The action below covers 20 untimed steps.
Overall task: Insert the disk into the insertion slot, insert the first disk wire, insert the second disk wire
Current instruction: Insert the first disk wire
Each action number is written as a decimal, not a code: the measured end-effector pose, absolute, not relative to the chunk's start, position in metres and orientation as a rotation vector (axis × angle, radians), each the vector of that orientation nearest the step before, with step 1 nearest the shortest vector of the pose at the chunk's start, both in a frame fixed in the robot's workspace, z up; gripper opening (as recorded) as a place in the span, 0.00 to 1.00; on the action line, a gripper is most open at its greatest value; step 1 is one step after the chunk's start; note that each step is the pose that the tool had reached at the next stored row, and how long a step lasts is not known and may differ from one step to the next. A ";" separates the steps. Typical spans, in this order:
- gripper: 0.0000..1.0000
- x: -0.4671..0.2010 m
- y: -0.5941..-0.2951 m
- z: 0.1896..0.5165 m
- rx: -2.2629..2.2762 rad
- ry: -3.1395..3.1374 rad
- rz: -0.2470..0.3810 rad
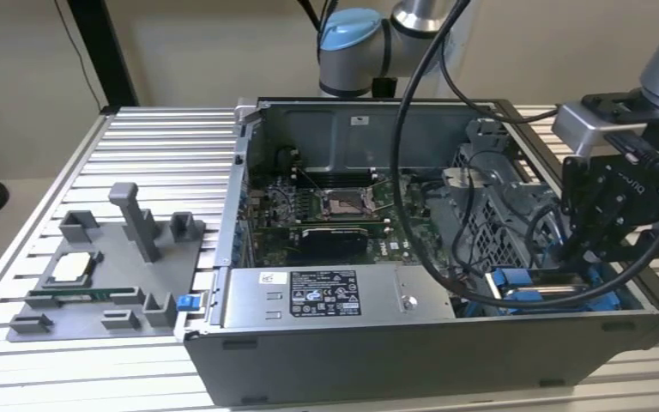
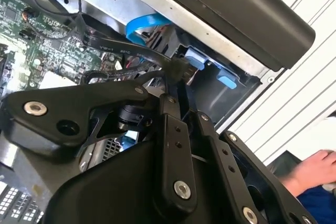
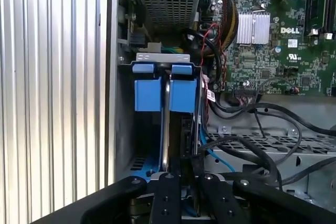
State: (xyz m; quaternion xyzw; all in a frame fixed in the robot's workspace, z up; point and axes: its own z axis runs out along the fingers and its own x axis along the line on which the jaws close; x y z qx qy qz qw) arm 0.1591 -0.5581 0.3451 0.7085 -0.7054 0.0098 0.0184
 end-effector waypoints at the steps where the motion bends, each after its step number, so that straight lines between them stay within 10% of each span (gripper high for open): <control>1: 0.00 0.159 -0.558 0.345 2.201 -2.191 0.031; 20: 0.00 0.159 -0.557 0.341 2.194 -2.199 0.034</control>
